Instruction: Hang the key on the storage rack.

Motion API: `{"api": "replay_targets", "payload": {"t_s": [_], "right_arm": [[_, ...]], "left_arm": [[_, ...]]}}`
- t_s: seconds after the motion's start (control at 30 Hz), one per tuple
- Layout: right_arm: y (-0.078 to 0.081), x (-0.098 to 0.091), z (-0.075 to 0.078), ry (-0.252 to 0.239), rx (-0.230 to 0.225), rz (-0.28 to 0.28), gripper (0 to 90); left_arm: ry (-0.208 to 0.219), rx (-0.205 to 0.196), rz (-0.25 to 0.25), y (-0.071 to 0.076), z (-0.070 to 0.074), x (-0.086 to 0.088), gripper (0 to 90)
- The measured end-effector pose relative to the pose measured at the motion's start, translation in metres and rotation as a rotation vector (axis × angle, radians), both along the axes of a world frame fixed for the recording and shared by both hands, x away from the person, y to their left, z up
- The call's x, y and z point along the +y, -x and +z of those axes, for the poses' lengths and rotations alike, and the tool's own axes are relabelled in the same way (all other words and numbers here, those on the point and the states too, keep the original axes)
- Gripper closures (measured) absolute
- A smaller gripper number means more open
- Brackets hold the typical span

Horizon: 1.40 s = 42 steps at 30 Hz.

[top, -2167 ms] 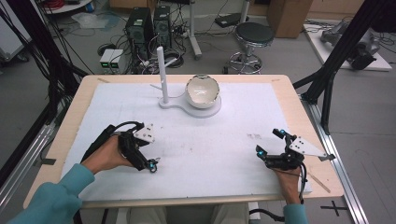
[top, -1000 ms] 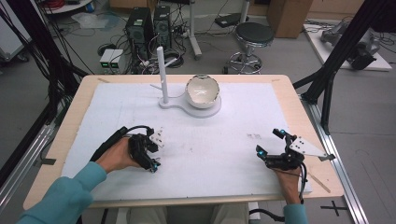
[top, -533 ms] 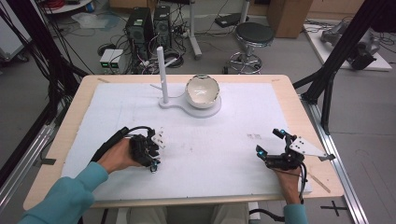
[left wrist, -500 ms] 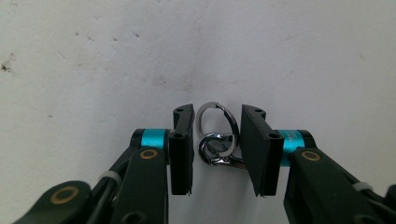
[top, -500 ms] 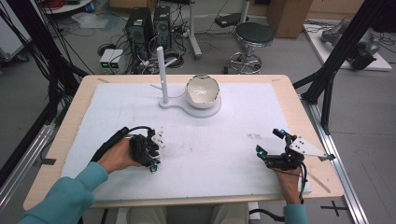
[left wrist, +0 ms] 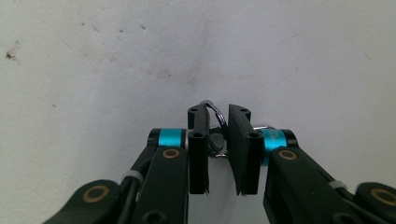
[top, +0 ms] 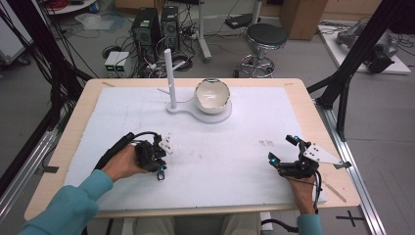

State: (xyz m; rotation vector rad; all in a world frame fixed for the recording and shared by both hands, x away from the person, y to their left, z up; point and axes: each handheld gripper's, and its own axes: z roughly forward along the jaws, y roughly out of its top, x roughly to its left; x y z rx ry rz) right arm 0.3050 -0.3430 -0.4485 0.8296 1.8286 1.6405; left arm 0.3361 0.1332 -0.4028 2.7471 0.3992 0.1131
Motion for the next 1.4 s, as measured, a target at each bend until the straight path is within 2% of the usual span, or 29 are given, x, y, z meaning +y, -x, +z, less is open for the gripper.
{"api": "replay_targets", "payload": {"t_s": [0.43,0.8,1.13,1.27,1.37,1.4], "right_arm": [[0.0,0.0,0.0,0.0,-0.001,0.0,0.6],[0.0,0.0,0.0001,0.005,-0.001,-0.003,0.6],[0.0,0.0,0.0,0.007,-0.003,-0.003,0.7],[0.0,0.0,0.0,0.005,-0.001,-0.003,0.6],[0.0,0.0,0.0,0.006,-0.002,-0.003,0.7],[0.0,0.0,0.0001,0.005,-0.001,-0.003,0.6]], "left_arm": [[-0.009,0.0,0.01,0.0002,0.0007,0.0005,85.8],[-0.005,0.012,0.046,-0.0011,0.0016,0.0003,87.2],[0.0,0.011,0.056,-0.0015,0.0019,-0.0004,88.3],[0.022,0.019,0.056,-0.0031,0.0035,0.0009,88.5],[0.054,0.025,0.065,-0.0051,0.0077,0.0031,88.6],[0.077,0.018,0.072,-0.0052,0.009,0.004,88.6]]}}
